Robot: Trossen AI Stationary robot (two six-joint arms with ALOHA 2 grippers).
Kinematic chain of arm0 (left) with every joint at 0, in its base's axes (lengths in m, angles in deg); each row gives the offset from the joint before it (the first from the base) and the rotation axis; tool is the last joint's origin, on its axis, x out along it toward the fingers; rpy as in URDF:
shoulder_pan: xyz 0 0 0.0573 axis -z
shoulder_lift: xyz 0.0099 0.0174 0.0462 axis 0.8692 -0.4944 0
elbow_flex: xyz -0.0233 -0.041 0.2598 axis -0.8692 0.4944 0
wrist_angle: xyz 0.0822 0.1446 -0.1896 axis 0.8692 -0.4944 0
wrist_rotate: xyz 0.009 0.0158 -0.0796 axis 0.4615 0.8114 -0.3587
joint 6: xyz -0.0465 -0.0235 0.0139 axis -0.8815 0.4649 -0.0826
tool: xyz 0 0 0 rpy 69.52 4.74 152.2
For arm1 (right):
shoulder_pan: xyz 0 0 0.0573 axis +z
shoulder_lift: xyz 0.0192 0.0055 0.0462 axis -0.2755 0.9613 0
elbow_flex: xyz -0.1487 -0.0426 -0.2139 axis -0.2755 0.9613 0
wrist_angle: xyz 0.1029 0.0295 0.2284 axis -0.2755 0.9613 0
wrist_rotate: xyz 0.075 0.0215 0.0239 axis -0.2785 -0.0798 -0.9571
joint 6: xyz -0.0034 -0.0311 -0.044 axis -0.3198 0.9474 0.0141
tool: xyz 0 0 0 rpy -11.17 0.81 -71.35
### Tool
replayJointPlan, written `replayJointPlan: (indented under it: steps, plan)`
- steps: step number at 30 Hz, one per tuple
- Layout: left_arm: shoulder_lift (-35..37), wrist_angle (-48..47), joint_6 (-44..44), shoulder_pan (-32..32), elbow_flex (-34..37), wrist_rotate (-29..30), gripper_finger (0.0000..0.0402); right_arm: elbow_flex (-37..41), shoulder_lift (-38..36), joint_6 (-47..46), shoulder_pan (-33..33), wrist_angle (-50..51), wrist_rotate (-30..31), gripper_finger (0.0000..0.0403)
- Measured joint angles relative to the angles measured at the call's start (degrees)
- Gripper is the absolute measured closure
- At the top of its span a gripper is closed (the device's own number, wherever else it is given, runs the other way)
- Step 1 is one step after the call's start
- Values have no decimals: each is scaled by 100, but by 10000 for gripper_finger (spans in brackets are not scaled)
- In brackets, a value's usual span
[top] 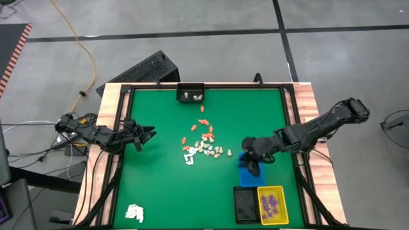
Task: Sort Halloween decoration
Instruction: Put the white skeleton toy into the bottom black bin
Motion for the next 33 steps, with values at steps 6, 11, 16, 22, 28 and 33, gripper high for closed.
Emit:
replayJointPlan:
  steps: [6, 11, 16, 22, 28, 33]
  plan:
    - [0, -1, 0, 0, 0, -2, 213, -4, 86, 1061, -719, -824, 334, 253]
    - [2, -34, -2, 1, -2, -2, 213, -4, 597, 1603, -1196, -1308, 349, 256]
    - [1, -77, -22, 0, -2, -1, 213, -4, 1520, 2405, -1263, -2623, 181, 257]
    - [0, -175, -113, 0, -4, 15, 213, -218, 2702, 3316, -1091, -4064, 105, 257]
    - [2, -214, -111, -1, -4, 24, 213, -1000, 3782, 4112, -875, -4212, 41, 257]
    - [2, -257, -184, -1, -4, 24, 213, -1637, 4375, 4379, -851, -4066, -208, 257]
